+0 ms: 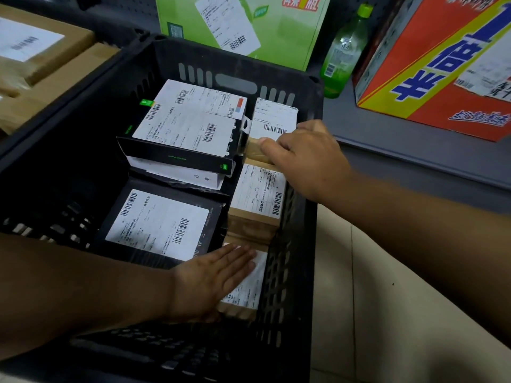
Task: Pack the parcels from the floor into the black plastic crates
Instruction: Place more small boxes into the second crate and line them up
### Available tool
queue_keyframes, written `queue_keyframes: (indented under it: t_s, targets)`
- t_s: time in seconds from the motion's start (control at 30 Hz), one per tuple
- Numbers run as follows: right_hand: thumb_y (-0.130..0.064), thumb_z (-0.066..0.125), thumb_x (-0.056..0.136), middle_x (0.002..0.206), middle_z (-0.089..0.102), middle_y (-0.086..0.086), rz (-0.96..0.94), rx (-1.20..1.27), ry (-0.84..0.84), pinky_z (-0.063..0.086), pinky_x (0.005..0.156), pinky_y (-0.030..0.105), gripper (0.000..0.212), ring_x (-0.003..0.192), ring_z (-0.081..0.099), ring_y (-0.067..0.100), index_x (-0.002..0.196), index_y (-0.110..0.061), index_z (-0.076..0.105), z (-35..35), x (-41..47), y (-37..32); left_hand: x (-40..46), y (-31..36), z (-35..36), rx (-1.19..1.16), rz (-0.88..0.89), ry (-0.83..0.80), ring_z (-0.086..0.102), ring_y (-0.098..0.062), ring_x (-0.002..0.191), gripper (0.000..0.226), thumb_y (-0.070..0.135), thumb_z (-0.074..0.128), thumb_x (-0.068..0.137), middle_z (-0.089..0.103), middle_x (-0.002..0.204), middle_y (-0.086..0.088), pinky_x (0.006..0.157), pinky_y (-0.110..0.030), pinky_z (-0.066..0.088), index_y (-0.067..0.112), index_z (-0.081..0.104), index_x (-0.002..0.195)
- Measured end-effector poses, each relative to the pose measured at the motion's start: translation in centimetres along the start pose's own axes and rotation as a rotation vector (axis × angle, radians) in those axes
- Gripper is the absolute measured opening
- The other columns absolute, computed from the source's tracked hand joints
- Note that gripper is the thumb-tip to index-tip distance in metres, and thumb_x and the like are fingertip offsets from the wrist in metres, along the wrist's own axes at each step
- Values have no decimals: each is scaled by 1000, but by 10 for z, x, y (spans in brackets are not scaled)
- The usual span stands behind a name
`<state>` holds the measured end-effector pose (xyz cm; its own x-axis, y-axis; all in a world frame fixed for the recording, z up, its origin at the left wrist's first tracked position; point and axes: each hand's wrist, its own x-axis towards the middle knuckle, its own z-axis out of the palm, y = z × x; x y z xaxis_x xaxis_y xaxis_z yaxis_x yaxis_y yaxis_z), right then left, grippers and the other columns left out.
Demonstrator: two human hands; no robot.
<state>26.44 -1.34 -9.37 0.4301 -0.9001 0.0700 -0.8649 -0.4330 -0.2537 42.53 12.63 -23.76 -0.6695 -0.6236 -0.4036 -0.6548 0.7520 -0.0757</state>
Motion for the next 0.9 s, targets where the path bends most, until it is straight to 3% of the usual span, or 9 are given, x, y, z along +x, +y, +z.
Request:
queue_keyframes:
  t_s: [0.23,0.37,0.4,0.47,0.53,0.63,0.73,0.83,0.9]
  targets:
    - [-53,34,94,75,53,-13,36,61,-1,28,92,32,53,121,36,15,72,-19,69,1,0,0,0,-3,1,81,28,-4,-41,-39,126,92,59,16,92,-44,136,-26,98,-44,-33,-5,-34,135]
    - [-46,43,90,89,52,-7,71,122,14,31,96,32,40,121,34,12,74,-19,68,-4,-2,-1,2,-9,-8,128,87,-12,-40,-33,130,104,74,16,83,-41,141,-21,103,-44,-33,0,-32,138]
    - [-44,45,88,94,50,-6,72,129,11,32,98,32,36,122,34,12,76,-20,68,-5,-3,0,1,-13,-12,121,111,28,-32,-32,136,104,75,19,83,-32,146,-21,108,-44,-29,2,-25,143]
    - [-43,46,87,102,50,-5,73,132,-3,32,100,33,29,124,33,13,80,-23,66,-4,-3,1,-2,-21,-23,139,196,137,11,-30,145,95,72,23,85,13,155,-20,115,-43,-4,3,11,149]
    - [-41,48,84,108,55,-2,76,152,-7,34,101,33,21,123,34,13,78,-28,62,-2,-2,4,-11,-28,-42,125,225,183,44,-25,131,79,65,32,87,47,142,-11,109,-40,20,7,38,141]
    - [-32,51,83,113,57,2,69,298,25,35,103,38,13,121,36,14,82,-27,63,-1,-2,7,-26,-40,-75,133,170,347,51,-24,119,59,51,40,91,55,133,-8,100,-37,33,11,46,134]
    - [-19,52,85,134,48,1,-15,397,182,29,109,39,37,129,33,19,122,-20,58,-6,-14,10,-33,-49,-114,166,-8,466,55,-27,114,57,49,38,92,56,131,-10,97,-38,34,10,51,131]
    - [-16,56,79,139,44,3,-133,261,447,27,107,39,57,127,37,23,135,-18,48,-19,-35,25,-31,-40,-151,169,-104,587,53,-32,112,57,50,38,91,57,128,-14,92,-41,37,8,51,127]
    - [-19,57,78,142,42,3,-162,160,444,24,106,40,64,128,36,23,140,-18,41,-30,-52,49,-20,-25,-179,173,-110,643,51,-31,111,57,50,39,91,57,126,-14,90,-41,39,7,53,125]
